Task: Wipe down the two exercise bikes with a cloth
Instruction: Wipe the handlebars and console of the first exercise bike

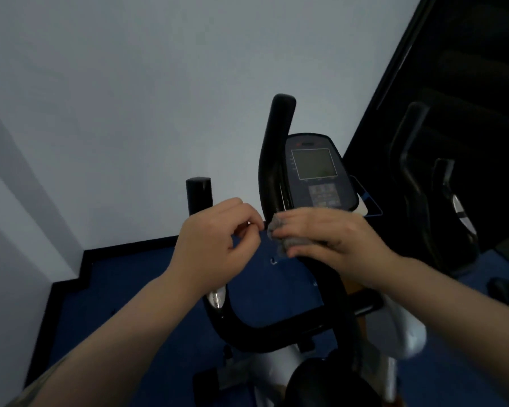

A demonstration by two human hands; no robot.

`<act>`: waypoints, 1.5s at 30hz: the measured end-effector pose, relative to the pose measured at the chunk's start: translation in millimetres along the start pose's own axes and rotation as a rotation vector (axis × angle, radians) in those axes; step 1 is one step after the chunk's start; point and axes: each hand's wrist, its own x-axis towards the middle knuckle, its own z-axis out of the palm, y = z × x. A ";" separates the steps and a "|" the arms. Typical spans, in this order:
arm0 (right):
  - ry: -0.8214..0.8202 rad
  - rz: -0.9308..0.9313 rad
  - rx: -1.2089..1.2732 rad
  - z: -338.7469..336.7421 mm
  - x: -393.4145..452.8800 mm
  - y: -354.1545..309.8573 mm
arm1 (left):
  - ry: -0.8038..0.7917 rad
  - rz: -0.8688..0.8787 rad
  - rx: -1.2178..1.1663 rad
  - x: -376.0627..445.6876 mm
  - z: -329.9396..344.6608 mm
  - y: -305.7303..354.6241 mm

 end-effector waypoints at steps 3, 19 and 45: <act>0.142 0.094 -0.006 11.8 17.0 -5.8 | 0.000 0.009 0.023 -0.2 0.7 0.5; 0.402 0.686 -0.253 33.4 -49.1 -56.1 | 0.013 0.021 -0.011 0.6 2.4 -2.5; 0.315 0.578 -0.133 28.7 -129.9 -72.4 | -0.089 -0.312 -0.285 -55.2 21.2 84.7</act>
